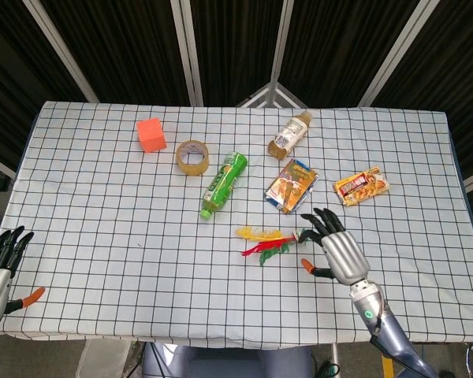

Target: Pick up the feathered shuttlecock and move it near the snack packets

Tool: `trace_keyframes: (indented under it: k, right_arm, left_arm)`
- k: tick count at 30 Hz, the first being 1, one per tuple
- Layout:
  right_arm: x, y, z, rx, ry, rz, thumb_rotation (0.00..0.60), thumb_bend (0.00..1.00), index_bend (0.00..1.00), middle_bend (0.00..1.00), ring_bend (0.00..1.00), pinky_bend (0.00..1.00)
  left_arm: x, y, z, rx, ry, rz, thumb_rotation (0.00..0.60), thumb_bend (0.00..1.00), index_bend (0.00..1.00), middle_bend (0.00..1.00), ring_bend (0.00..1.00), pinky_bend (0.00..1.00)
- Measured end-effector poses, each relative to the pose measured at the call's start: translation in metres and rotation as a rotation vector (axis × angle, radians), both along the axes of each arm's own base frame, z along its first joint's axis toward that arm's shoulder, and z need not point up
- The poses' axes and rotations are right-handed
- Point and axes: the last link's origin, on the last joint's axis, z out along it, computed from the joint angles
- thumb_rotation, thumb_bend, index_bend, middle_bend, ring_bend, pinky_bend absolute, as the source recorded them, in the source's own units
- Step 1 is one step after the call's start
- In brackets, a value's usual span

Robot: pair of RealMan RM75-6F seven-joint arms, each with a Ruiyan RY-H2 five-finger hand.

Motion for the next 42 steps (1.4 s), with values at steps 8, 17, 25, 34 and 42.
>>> trace_keyframes:
  k: [8,17,25,34,42]
  right_arm:
    - [0.027,-0.002,-0.057,0.062,-0.021,0.0,0.6,0.35,0.49,0.2,0.0,0.0]
    - [0.047,-0.01,-0.102,0.079,-0.041,-0.015,0.6,0.35,0.5,0.2,0.0,0.0]
    - [0.053,-0.022,-0.121,0.063,-0.028,-0.029,0.6,0.37,0.52,0.21,0.0,0.0]
    - [0.049,-0.03,-0.128,0.058,-0.045,-0.063,0.6,0.45,0.58,0.23,0.0,0.0]
    - [0.052,-0.025,-0.132,0.068,-0.068,-0.059,0.6,0.52,0.67,0.25,0.0,0.0]
  left_arm:
    - [0.0,0.001,0.0,-0.003,-0.01,0.002,0.6,0.0,0.0,0.0,0.0,0.0]
    - [0.0,0.001,0.001,-0.013,-0.026,0.008,0.6,0.0,0.0,0.0,0.0,0.0]
    - [-0.001,0.002,0.002,-0.025,-0.046,0.014,0.6,0.0,0.0,0.0,0.0,0.0]
    - [-0.001,0.003,0.002,-0.032,-0.056,0.017,0.6,0.0,0.0,0.0,0.0,0.0]
    - [0.0,0.003,0.001,-0.033,-0.057,0.018,0.6,0.0,0.0,0.0,0.0,0.0]
